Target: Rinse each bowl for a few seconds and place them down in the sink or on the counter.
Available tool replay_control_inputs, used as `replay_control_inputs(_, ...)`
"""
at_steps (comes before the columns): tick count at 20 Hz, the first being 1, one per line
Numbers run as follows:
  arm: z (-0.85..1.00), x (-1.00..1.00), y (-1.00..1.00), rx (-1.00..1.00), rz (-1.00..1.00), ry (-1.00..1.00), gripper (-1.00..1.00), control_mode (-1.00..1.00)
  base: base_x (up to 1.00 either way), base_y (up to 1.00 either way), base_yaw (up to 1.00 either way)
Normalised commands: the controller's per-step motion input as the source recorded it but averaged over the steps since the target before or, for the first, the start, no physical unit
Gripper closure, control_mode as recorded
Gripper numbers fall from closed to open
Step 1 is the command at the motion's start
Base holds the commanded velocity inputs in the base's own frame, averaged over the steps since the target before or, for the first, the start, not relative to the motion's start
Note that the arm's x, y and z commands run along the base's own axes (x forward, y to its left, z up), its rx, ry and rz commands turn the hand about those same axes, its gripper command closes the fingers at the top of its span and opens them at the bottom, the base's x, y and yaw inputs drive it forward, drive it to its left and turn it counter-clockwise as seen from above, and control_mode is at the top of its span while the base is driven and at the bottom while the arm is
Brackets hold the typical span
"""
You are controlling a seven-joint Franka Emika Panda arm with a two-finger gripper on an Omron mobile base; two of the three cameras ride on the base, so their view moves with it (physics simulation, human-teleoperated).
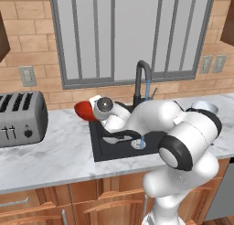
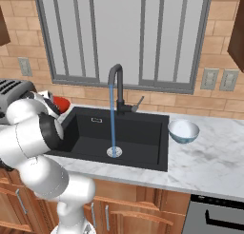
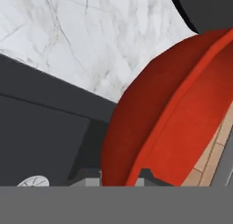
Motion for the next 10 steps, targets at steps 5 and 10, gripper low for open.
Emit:
replay_control_inputs(5,-0.12,-0.03,0.21,-0.17,0.08,-0.11,1.00,-1.00,0.00,0.00,0.00)
replay_control_inputs(10,-0.14,0.00,0.13,-0.05,0.09,-0.01,1.00,-1.00,0.00,0.00,0.00)
